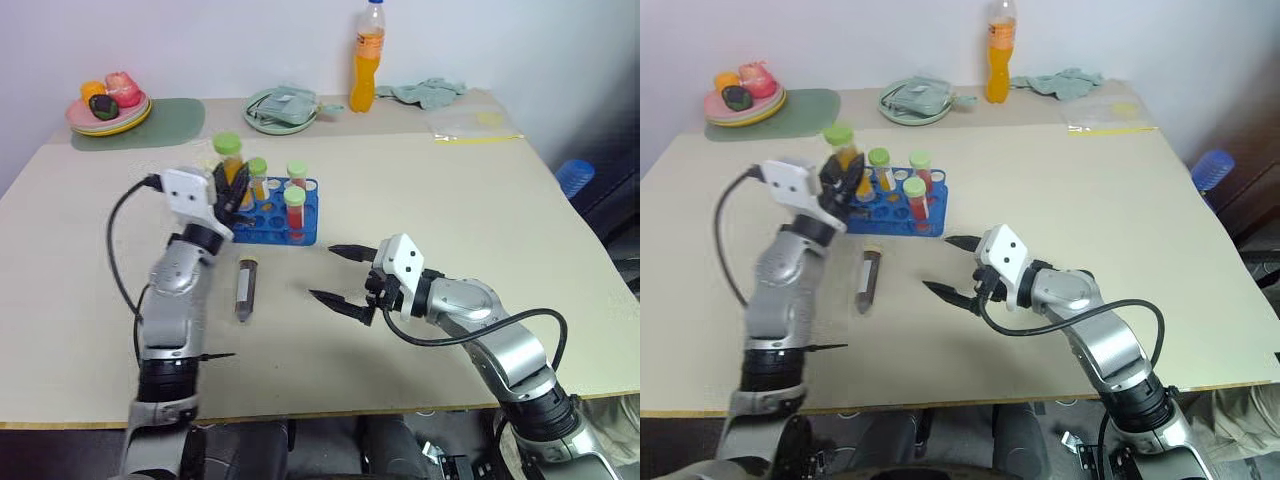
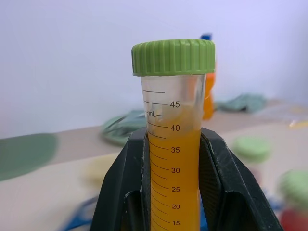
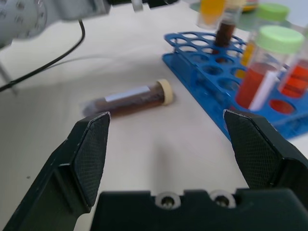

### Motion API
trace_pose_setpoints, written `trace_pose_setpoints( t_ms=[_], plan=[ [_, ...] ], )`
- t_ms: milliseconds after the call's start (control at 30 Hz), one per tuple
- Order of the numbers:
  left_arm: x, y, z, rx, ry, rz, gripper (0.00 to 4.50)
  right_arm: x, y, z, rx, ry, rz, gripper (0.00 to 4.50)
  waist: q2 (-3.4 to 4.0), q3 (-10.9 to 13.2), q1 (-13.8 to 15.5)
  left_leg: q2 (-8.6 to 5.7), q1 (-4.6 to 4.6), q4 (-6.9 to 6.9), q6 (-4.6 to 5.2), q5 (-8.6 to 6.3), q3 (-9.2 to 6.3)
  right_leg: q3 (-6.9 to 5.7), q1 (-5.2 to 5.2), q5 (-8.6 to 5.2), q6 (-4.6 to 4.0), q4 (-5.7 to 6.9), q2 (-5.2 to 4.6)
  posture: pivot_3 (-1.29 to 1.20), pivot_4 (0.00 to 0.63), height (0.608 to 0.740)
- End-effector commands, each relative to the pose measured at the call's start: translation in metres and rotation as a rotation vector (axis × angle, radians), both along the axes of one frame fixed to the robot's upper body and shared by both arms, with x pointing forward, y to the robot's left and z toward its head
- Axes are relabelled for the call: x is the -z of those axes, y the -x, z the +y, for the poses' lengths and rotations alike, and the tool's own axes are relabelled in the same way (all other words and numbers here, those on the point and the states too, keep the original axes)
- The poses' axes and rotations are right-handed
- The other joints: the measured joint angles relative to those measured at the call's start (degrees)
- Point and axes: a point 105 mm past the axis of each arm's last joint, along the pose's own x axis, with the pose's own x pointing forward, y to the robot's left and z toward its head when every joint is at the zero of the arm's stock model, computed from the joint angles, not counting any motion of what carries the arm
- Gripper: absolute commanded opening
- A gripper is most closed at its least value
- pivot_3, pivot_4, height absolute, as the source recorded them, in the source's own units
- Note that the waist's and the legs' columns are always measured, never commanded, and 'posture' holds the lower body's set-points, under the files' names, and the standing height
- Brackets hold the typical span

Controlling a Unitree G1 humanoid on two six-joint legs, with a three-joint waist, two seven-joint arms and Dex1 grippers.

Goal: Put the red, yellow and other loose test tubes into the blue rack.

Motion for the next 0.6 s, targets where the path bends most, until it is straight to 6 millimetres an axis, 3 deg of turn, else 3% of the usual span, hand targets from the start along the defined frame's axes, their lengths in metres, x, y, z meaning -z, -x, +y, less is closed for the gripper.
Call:
trace_pose_setpoints(
  t_ms=[33,267,600],
  plan=[
    [-0.004,-0.001,-0.011,-0.011,-0.028,-0.055,0.73,-0.011,0.001,0.0,0.008,-0.022,-0.042,4.18,0.0,0.0,0.17,0.0,0.0,0.0,0.0,0.0,0.02,-0.01,0.0,0.0,0.0,0.0,0.0,0.0,0.15,0.74],
    [0.015,-0.008,-0.004,-0.091,-0.05,0.029,0.73,-0.01,0.002,-0.003,0.027,-0.022,-0.037,4.18,0.0,0.0,0.43,-0.03,-0.02,0.1,0.04,-0.02,0.02,-0.03,0.06,0.0,0.01,-0.02,-0.01,0.0,0.15,0.74],
    [0.027,-0.01,-0.014,-0.035,-0.051,0.095,0.73,-0.008,0.004,-0.002,0.016,-0.022,-0.029,4.18,0.0,0.0,0.42,-0.03,-0.02,0.12,0.05,-0.03,0.0,-0.06,0.08,0.0,0.01,-0.02,-0.01,0.0,0.15,0.74]
  ],
)
